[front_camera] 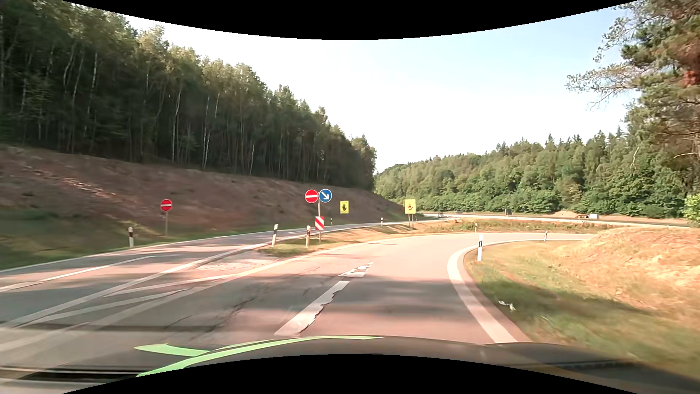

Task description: Follow the waypoints while adhering to traffic rules and regulations

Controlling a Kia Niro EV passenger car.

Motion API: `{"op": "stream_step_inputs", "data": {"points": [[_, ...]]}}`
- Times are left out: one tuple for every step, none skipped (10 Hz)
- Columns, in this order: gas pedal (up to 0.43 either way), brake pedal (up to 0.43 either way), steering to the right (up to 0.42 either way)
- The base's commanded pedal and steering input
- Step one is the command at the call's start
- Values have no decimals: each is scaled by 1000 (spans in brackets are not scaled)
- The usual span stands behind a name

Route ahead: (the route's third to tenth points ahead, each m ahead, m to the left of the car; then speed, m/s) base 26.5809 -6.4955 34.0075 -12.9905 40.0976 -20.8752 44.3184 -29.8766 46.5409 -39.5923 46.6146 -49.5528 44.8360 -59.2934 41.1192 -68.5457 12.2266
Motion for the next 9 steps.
{"op": "stream_step_inputs", "data": {"points": [[39, 0, 100], [39, 0, 100], [39, 0, 100], [39, 0, 102], [47, 0, 103], [47, 0, 107], [47, 0, 110], [59, 0, 114], [59, 0, 115]]}}
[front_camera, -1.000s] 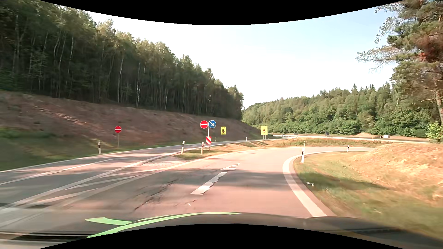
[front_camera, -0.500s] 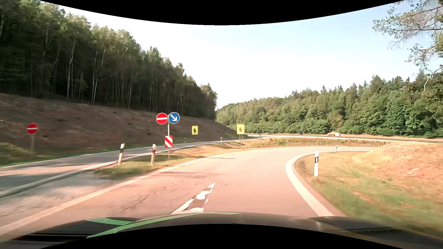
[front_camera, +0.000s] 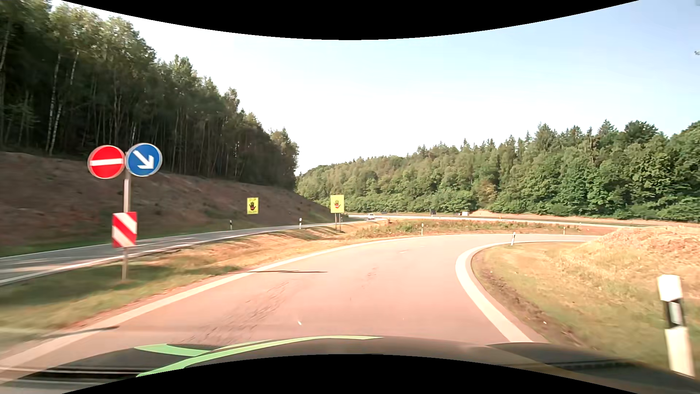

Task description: Follow the waypoints while adhering to traffic rules and regulations

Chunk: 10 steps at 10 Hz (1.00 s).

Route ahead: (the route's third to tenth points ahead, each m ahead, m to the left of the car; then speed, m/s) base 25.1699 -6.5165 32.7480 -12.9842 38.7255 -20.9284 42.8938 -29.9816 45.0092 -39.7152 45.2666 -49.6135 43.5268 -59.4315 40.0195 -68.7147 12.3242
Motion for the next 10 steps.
{"op": "stream_step_inputs", "data": {"points": [[59, 0, 116], [59, 0, 115], [59, 0, 114], [59, 0, 112], [59, 0, 111], [59, 0, 111], [59, 0, 111], [59, 0, 110], [59, 0, 110], [59, 0, 110]]}}
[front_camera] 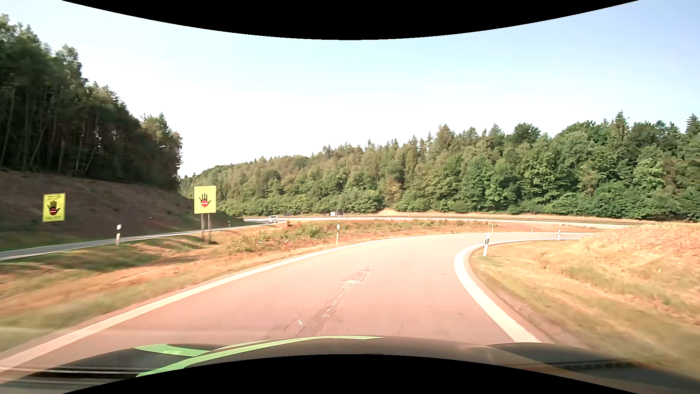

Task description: Follow the waypoints while adhering to traffic rules and regulations

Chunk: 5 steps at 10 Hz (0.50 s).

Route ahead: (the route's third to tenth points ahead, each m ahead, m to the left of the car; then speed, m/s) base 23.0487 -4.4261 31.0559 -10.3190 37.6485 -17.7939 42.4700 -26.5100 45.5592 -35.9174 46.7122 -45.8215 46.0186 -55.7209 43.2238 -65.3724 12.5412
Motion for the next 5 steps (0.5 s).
{"op": "stream_step_inputs", "data": {"points": [[59, 0, 110], [59, 0, 110], [59, 0, 108], [59, 0, 108], [59, 0, 108]]}}
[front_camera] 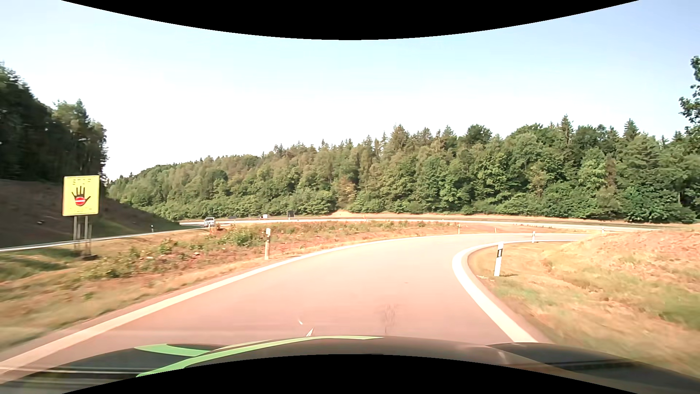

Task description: Follow the waypoints while adhering to traffic rules and regulations

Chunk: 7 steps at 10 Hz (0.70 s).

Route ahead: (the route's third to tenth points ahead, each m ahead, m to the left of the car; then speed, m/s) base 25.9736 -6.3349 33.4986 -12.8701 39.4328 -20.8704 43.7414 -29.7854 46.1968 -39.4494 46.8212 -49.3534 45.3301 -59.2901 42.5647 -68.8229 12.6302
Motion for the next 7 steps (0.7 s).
{"op": "stream_step_inputs", "data": {"points": [[59, 0, 108], [59, 0, 108], [59, 0, 108], [59, 0, 108], [59, 0, 108], [59, 0, 108], [59, 0, 108]]}}
